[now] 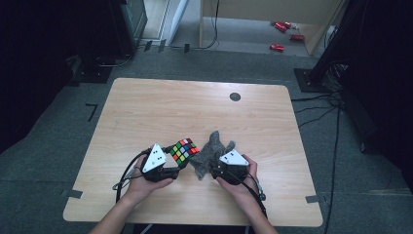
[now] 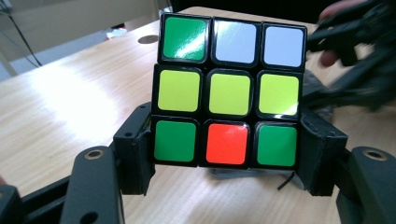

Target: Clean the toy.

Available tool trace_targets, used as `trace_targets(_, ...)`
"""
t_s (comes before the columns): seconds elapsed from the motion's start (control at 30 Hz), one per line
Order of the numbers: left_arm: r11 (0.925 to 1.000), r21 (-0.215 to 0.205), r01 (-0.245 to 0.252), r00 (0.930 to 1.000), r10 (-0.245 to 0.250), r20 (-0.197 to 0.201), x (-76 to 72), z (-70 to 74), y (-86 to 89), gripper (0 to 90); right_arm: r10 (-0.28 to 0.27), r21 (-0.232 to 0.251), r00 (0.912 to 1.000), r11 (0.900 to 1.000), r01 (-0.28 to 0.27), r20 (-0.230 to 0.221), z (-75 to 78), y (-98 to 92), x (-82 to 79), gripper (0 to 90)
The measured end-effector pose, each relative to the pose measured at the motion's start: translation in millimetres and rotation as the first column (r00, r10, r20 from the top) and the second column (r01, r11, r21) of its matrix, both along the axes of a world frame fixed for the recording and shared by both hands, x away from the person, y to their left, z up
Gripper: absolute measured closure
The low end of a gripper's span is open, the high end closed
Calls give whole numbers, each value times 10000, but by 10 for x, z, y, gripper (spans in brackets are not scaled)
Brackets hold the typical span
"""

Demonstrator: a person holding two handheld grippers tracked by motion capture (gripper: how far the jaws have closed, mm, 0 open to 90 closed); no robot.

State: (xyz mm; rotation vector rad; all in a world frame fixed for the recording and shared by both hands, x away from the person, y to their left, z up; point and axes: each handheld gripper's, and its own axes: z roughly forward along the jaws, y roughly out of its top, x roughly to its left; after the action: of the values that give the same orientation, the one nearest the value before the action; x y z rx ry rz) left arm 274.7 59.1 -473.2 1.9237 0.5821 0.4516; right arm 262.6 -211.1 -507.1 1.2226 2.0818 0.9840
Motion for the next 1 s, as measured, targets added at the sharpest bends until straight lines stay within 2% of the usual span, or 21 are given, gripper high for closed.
trace_targets(0.07, 10000, 6, 3, 9998, -3, -186, 0, 5, 9, 346, 157, 134, 9993, 9998, -153, -338, -37, -31, 32, 548)
trace_targets(0.13, 9998, 179, -11, 9994, 17, -333, 8, -9, 7, 346, 184, 331, 9993, 9993, -173, -317, -21, -78, 31, 674)
trace_targets(0.17, 9995, 330, 1, 9992, 12, -394, 8, -21, -2, 346, 214, 497, 9994, 9986, -201, -256, 1, -102, 27, 701)
trace_targets(0.27, 9969, 783, 60, 9993, -31, -374, -3, -44, -43, 347, 415, 1081, 9978, 9930, -469, 524, 134, -154, -44, 725)
trace_targets(0.33, 9929, 1186, 54, 9993, -11, -362, -23, -56, -98, 347, 800, 1579, 9869, 9822, -1020, 1401, 271, -153, -136, 725)
trace_targets(0.43, 9827, 1841, 223, 9995, -179, -253, -79, -72, -212, 347, 1389, 2024, 9610, 9608, -1893, 2390, 457, -78, -290, 721)
trace_targets(0.5, 9784, 2003, 514, 9987, -506, -95, -126, -65, -274, 348, 1749, 2172, 9497, 9477, -2339, 2596, 533, -1, -360, 718)
trace_targets(0.53, 9784, 1953, 684, 9975, -702, 22, -156, -57, -300, 348, 1968, 2271, 9451, 9390, -2582, 2607, 555, 39, -390, 716)
trace_targets(0.6, 9773, 1900, 942, 9943, -1017, 306, -209, -35, -321, 348, 2175, 2217, 9339, 9327, -2846, 2838, 581, 96, -433, 714)
trace_targets(0.67, 9795, 1559, 1273, 9893, -1367, 506, -236, -8, -291, 349, 2107, 2407, 9360, 9288, -2816, 2821, 604, 79, -435, 714)
trace_targets(0.73, 9807, 1221, 1524, 9849, -1609, 631, -252, 31, -258, 349, 1899, 2885, 9507, 9219, -2586, 2452, 592, 11, -386, 718)
trace_targets(0.8, 9807, 1190, 1549, 9843, -1635, 663, -256, 56, -256, 349, 1674, 3054, 9648, 9253, -2248, 2030, 536, -54, -334, 722)
trace_targets(0.83, 9797, 1269, 1552, 9846, -1639, 613, -252, 54, -264, 349, 1660, 3064, 9668, 9260, -2206, 1942, 519, -67, -325, 722)
trace_targets(0.9, 9781, 1501, 1444, 9863, -1545, 575, -247, 24, -291, 350, 1751, 3078, 9652, 9234, -2295, 1942, 516, -78, -334, 725)
trace_targets(0.97, 9760, 1647, 1422, 9868, -1529, 542, -246, 10, -310, 350, 2006, 3098, 9538, 9132, -2646, 2235, 573, -54, -385, 724)
trace_targets(1.0, 9767, 1537, 1498, 9856, -1599, 553, -254, 13, -313, 350, 2099, 3102, 9482, 9087, -2792, 2386, 614, -29, -420, 724)
